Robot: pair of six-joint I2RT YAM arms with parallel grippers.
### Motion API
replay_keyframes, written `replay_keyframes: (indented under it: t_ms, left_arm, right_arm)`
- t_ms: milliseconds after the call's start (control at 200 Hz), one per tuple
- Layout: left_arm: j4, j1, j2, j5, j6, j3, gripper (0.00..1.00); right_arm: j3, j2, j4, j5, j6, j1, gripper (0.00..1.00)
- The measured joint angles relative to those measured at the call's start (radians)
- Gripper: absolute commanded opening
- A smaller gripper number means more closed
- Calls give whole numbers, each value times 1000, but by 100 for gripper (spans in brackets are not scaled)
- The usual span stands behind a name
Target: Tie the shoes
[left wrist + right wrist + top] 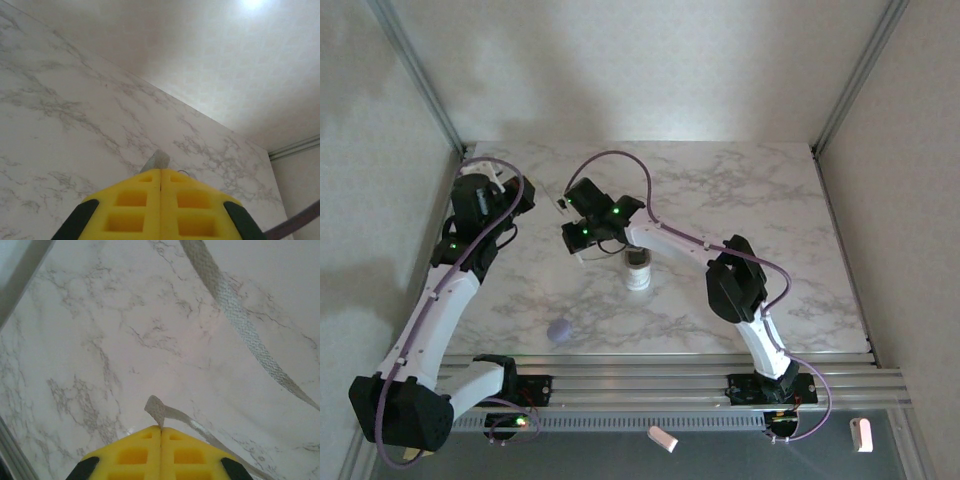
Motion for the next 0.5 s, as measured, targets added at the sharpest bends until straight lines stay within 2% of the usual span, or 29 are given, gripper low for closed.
replay_keyframes:
  t_ms: [80, 205, 275, 375, 501]
  left_arm:
    - [-1, 0, 0, 0, 0, -5, 0]
    - [-1, 0, 1, -1, 0, -5, 0]
    - [-1, 0, 3, -1, 0, -5, 0]
    - [-2, 2, 7, -1, 0, -5, 0]
    - [-2, 4, 10, -1, 1, -5, 0]
  right_arm:
    - [26, 26, 0, 3, 4, 0, 0]
    - [78, 74, 9, -3, 14, 0, 26]
    - [75, 77, 16, -9, 18, 0, 34]
    - [26, 53, 50, -8, 16, 0, 40]
    - [-76, -27, 71, 4, 4, 0, 41]
